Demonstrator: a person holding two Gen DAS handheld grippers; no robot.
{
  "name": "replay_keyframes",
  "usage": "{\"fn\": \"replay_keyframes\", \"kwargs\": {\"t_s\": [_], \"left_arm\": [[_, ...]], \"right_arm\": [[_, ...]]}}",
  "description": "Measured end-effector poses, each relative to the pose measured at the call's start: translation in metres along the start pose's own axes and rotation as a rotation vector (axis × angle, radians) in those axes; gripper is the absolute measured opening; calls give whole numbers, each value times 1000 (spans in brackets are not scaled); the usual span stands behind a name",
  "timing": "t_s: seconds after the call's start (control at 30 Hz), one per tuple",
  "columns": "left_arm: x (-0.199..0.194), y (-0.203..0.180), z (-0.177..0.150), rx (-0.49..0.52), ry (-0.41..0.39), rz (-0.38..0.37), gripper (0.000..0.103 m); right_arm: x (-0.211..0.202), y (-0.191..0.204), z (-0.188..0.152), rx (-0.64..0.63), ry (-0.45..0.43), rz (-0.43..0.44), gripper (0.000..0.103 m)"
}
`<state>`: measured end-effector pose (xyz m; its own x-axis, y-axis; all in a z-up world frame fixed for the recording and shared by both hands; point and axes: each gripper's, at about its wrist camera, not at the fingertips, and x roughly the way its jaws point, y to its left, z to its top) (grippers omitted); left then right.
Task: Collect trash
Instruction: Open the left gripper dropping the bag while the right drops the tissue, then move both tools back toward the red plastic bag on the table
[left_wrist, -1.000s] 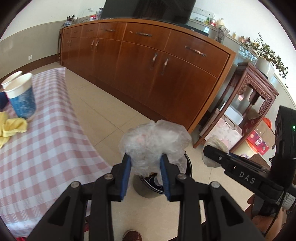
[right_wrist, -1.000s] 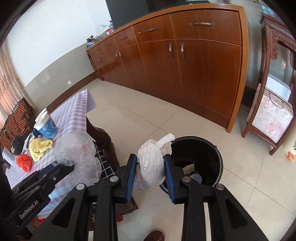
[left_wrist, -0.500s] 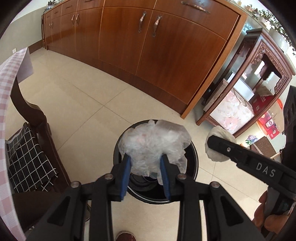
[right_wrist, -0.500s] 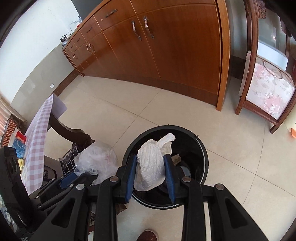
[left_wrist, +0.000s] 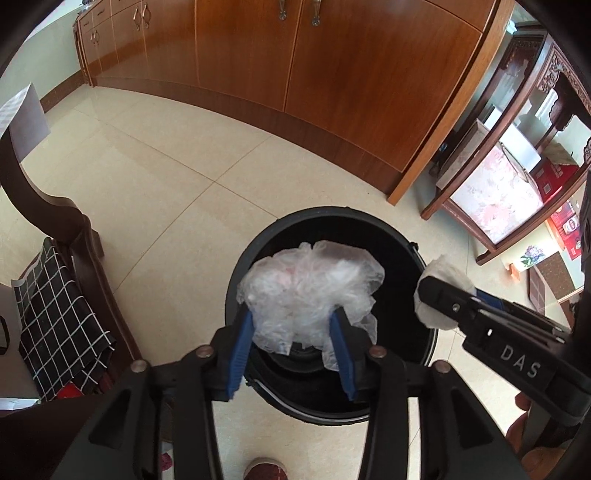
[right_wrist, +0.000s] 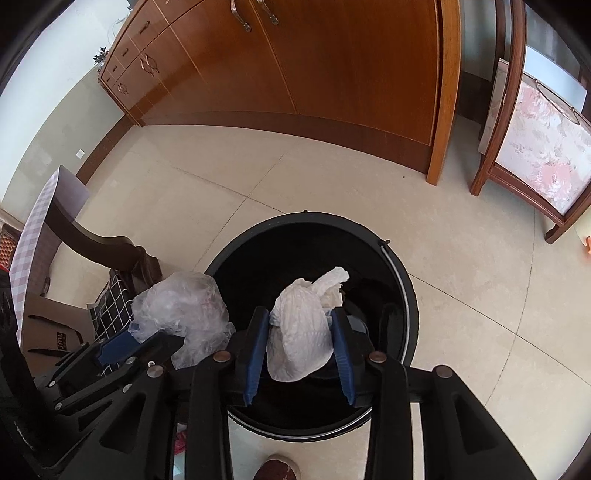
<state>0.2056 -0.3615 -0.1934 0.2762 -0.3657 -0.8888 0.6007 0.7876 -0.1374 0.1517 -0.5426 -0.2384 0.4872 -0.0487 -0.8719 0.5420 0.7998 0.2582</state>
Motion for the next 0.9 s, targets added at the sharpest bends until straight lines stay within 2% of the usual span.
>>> {"fn": "replay_keyframes", "kwargs": {"t_s": [0.03,0.1,0.13,0.17,0.33,0.43,0.53,0.8,0.9], "left_arm": [[0,-2,2,3,-4,5,50],[-3,-1,4,9,-20,18,64],[-6,-1,5,12,-32,22,66],[-7,-2,7,13,-41,25,67],[-23,-2,10,20,-81,36,67],[-40,0,11,34,-131,62,67],[-62,6,11,19,-174,58,67],[-121,23,3,-40,-258,67,67],[-145,32,-4,-78,-290,78,67]], "right_arm": [[-1,-2,0,7,-5,-4,42],[-5,-4,1,16,-21,-18,49],[-8,-4,1,14,-28,-24,57],[-10,-3,1,11,-36,-28,58],[-30,-8,1,36,-73,-42,58],[-44,-7,-2,37,-89,-44,58],[-60,-1,-4,26,-99,-42,58],[-117,34,-11,-33,-170,-13,59],[-137,53,-15,-68,-203,-5,63]]}}
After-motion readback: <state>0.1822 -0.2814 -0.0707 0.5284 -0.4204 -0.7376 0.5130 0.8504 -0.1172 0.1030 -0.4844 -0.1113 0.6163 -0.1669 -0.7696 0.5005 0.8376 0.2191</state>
